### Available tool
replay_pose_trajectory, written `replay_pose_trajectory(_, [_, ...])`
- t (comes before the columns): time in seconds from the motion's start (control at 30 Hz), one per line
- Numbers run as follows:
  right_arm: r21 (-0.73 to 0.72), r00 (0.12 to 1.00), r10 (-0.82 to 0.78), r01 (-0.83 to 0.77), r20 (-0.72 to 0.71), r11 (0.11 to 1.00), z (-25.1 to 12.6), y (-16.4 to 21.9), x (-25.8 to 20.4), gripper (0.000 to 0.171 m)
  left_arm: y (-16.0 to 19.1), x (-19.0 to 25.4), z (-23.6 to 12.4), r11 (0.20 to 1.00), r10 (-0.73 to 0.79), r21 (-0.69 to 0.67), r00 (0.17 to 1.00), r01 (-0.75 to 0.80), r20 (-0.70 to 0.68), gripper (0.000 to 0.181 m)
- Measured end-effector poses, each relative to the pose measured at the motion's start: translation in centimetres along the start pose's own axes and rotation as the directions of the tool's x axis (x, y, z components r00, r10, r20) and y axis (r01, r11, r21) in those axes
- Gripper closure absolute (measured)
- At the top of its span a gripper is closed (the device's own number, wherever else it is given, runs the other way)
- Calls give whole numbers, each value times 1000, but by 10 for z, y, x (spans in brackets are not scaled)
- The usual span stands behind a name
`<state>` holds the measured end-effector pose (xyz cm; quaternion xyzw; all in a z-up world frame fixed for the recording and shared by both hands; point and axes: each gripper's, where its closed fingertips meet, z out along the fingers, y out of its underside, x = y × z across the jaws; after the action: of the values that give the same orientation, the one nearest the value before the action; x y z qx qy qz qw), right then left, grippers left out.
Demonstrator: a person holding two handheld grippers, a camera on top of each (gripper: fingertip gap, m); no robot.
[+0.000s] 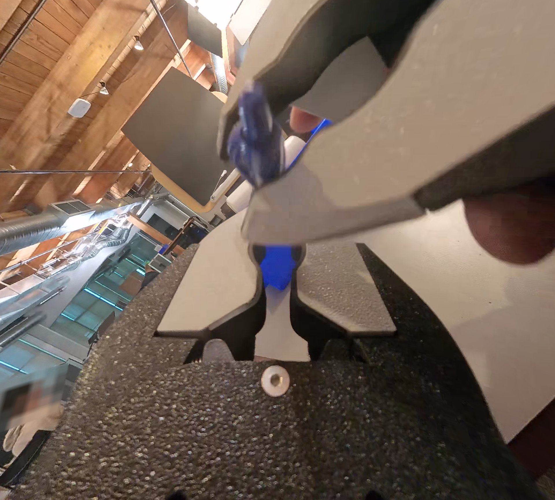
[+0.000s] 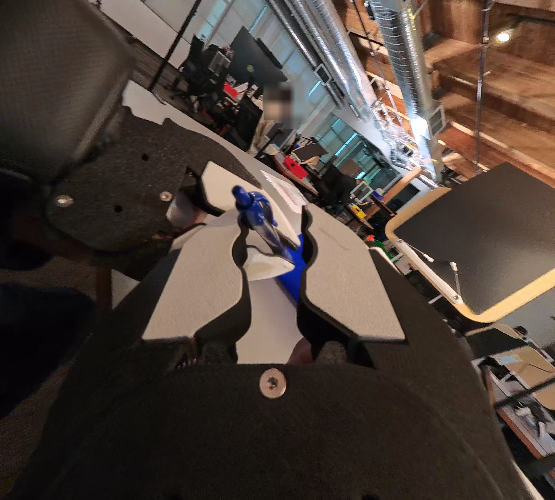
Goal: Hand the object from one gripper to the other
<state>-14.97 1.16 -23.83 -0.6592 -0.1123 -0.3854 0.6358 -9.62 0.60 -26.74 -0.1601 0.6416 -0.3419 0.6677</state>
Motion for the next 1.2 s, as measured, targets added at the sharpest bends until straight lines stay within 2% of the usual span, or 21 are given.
replay_pose_trajectory(0.13, [-3,998,57,-57,-31,998,-5,3,16,153,-1,-8,-3,1000,18,17,999,-19,37,168])
replay_pose_trajectory(0.27, [-55,994,104,-102,33,993,-9,12,18,153,-4,-8,-5,994,104,42,994,-106,39,168])
replay_pose_trajectory(0.43, [-155,992,79,-63,101,986,-13,23,12,151,0,-2,-5,961,274,42,962,-274,12,169])
replay_pose_trajectory(0.6, [-183,985,67,-38,156,982,-14,27,4,157,0,2,-6,951,305,53,952,-304,-8,169])
replay_pose_trajectory(0.7, [-187,985,59,-29,161,982,-14,29,4,158,0,5,-5,982,182,74,981,-177,-70,167])
replay_pose_trajectory(0.8, [-164,992,52,-32,115,986,-16,29,13,158,-4,2,-7,993,-47,96,987,62,-154,153])
replay_pose_trajectory(0.87, [-128,995,59,-49,79,991,-19,26,23,159,-10,-4,-8,958,-243,99,944,270,-223,144])
replay_pose_trajectory(0.93, [-80,998,55,-52,35,995,-23,22,33,159,-14,-12,-9,849,-483,62,820,524,-307,135])
replay_pose_trajectory(0.97, [-58,999,52,-52,6,997,-25,20,39,158,-16,-17,-9,756,-605,31,717,653,-345,130])
replay_pose_trajectory(1.03, [-10,998,46,-46,-45,999,-29,16,48,158,-20,-26,-9,489,-804,-48,429,871,-411,125])
replay_pose_trajectory(1.07, [16,997,45,-44,-58,999,-30,13,50,158,-22,-29,-9,330,-857,-95,257,939,-446,125])
replay_pose_trajectory(1.13, [76,997,41,-36,-66,996,-33,6,50,158,-27,-27,-9,37,-865,-220,-79,975,-495,126])
replay_pose_trajectory(1.2, [121,998,32,-26,-50,992,-34,1,45,158,-35,-20,-10,-158,-790,-343,-327,926,-519,125])
